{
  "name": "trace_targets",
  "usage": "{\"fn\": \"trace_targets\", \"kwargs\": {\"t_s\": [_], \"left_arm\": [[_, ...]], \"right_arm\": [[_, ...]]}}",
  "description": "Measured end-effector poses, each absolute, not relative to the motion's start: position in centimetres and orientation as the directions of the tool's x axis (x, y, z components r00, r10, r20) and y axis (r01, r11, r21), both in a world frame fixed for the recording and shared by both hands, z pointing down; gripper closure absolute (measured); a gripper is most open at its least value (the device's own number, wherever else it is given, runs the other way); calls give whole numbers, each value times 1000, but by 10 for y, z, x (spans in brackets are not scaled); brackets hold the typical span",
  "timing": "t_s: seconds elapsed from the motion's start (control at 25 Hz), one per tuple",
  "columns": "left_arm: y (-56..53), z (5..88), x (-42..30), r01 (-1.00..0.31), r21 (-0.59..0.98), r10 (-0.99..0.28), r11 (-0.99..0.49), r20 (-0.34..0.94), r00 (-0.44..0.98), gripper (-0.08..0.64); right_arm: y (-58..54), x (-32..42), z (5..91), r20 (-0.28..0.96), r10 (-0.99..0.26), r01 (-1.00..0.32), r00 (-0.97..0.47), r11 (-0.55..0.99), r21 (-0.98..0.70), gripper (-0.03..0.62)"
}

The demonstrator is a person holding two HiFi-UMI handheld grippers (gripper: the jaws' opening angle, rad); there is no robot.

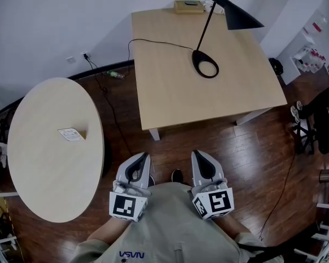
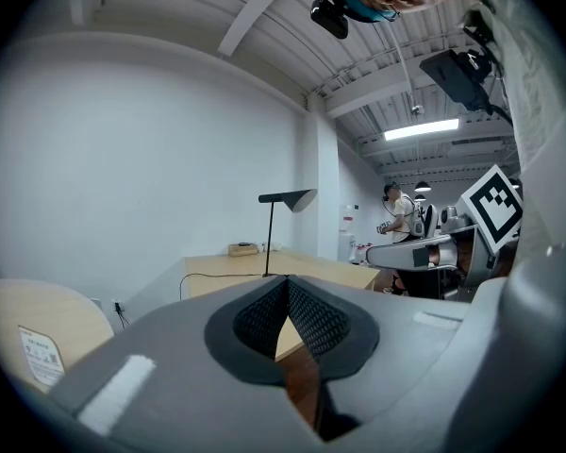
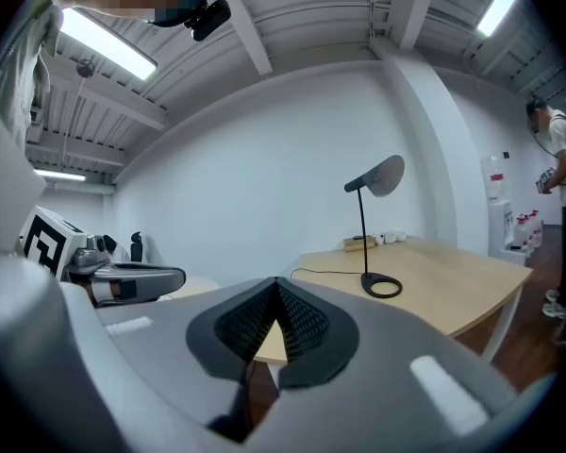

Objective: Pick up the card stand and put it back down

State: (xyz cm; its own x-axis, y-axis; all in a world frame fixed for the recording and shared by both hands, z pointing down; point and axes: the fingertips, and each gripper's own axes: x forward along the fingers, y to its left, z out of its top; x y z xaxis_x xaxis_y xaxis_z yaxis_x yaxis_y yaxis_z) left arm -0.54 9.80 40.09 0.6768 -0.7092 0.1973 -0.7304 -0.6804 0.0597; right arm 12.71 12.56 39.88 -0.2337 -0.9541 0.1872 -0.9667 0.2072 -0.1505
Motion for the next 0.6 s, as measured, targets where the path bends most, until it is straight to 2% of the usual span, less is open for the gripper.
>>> {"fn": "trace_targets", "kwargs": {"t_s": [0.6], "left_arm": [[97, 398, -11, -711, 63, -690, -701, 193, 698, 557]], "right_arm": [[129, 121, 398, 196, -956, -971, -217, 191, -143, 592]]}}
